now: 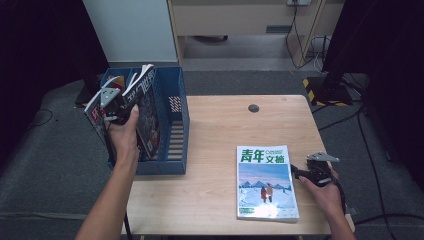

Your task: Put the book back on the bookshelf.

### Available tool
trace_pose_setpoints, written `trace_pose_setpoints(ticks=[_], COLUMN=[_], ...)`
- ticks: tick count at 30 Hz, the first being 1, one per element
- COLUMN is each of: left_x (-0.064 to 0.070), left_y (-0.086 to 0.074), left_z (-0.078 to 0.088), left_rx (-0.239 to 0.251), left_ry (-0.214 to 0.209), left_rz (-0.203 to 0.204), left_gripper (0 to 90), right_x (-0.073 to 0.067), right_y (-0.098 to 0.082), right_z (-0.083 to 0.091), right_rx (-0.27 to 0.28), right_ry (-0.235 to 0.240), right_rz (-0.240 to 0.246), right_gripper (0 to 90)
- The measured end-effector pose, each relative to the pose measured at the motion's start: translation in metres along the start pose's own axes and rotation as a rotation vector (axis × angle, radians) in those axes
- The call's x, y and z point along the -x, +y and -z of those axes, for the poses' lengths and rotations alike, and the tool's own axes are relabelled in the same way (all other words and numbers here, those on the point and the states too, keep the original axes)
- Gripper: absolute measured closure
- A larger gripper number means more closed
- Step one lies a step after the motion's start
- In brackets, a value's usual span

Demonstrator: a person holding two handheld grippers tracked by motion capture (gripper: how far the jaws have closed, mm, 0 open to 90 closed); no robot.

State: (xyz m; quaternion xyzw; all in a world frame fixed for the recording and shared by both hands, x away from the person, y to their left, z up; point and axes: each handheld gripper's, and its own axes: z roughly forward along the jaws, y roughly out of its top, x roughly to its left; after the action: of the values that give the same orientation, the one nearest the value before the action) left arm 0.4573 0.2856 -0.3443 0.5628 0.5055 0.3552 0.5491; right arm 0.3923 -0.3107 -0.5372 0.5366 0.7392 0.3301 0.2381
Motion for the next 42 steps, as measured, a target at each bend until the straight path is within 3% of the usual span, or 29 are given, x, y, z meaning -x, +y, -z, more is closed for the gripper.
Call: trace_pose_setpoints(ticks=[9, 14, 23, 29, 42], left_x=[0.007, 0.007, 0.003, -0.004, -0.004], left_y=[-0.007, -0.011, -0.019, -0.026, -0.02], left_z=[-0.002, -0.003, -0.002, -0.001, 0.005], left_rx=[0.003, 0.014, 0.021, 0.018, -0.091], left_ry=[-0.006, -0.007, 0.007, 0.013, 0.019], left_rz=[0.024, 0.017, 0.013, 0.033, 0.022], left_gripper=[81.7, 81.7, 81.7, 81.6, 79.8], right_x=[0.0, 0.0, 0.0, 0.0, -0.001], right_y=[0.0, 0.0, 0.0, 0.0, 0.0], right_z=[0.0, 0.0, 0.0, 0.0, 0.0], right_rx=[-0.001, 0.0, -0.001, -0.001, 0.0], right_ry=[0.002, 0.003, 0.003, 0.003, 0.003], right_rz=[-0.001, 0.001, 0.0, -0.001, -0.004], right_gripper=[28.1, 28.1, 28.1, 28.1, 28.1])
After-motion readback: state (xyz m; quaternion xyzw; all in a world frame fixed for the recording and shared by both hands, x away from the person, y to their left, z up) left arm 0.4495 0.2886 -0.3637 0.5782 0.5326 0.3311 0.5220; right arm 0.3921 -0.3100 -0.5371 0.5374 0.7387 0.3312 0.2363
